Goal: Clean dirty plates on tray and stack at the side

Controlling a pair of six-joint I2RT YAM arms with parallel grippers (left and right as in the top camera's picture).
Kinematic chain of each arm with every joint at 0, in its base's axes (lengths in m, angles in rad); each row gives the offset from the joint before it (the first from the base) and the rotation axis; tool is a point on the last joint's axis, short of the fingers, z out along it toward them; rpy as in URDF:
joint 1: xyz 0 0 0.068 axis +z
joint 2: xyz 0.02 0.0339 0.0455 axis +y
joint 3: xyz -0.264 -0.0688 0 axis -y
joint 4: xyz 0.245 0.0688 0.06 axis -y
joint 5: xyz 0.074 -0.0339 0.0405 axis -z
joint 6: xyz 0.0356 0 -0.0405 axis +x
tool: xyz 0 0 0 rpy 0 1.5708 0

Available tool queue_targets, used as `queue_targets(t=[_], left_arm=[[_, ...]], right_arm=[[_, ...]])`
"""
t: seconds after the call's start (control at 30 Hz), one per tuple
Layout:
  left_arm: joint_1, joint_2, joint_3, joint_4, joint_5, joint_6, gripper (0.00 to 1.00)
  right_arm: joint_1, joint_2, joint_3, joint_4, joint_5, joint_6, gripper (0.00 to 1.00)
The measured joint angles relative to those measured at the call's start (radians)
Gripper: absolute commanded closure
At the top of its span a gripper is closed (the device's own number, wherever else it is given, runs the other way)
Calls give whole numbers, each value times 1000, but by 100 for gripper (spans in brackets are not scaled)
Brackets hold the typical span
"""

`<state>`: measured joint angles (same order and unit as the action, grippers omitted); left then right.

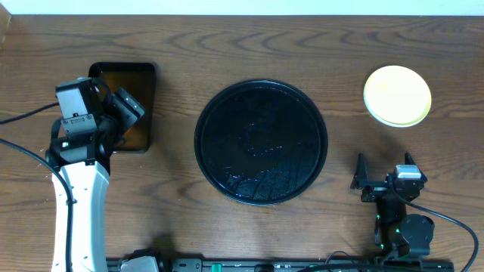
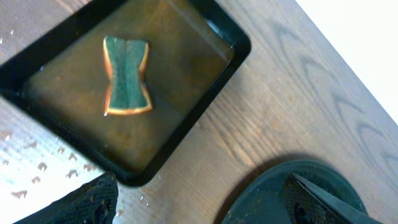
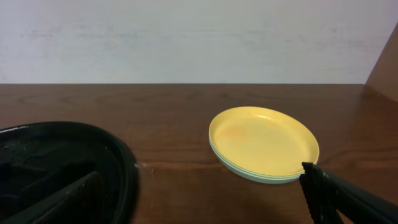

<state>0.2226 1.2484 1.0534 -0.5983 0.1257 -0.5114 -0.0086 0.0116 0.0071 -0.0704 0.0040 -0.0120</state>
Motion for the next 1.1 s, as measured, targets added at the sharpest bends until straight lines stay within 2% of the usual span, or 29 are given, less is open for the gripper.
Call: queue_targets(t=[0.2, 0.4, 0.47, 0.57, 0.6, 0.67, 0.77, 0.87, 1.1], left_arm=[[-4, 2, 0, -74, 0, 5, 15], [-82, 21, -60, -63, 0, 219, 15], [-97, 4, -161, -4, 3, 309, 15], [-97, -84, -379, 204, 3, 381, 15], [-97, -108, -421, 234, 5, 388, 15], [-97, -189, -568, 398, 10, 407, 15], [-97, -282, -718, 514, 11, 416, 15], [-97, -356, -800, 584, 11, 420, 15], [-97, -552, -902, 604, 11, 434, 15]], right_arm=[[0, 0, 0, 0, 0, 0, 1], [0, 0, 0, 0, 0, 0, 1], [0, 0, 0, 0, 0, 0, 1], [0, 0, 0, 0, 0, 0, 1], [0, 0, 0, 0, 0, 0, 1], [0, 0, 0, 0, 0, 0, 1], [0, 0, 0, 0, 0, 0, 1], [0, 0, 0, 0, 0, 0, 1], [0, 0, 0, 0, 0, 0, 1]])
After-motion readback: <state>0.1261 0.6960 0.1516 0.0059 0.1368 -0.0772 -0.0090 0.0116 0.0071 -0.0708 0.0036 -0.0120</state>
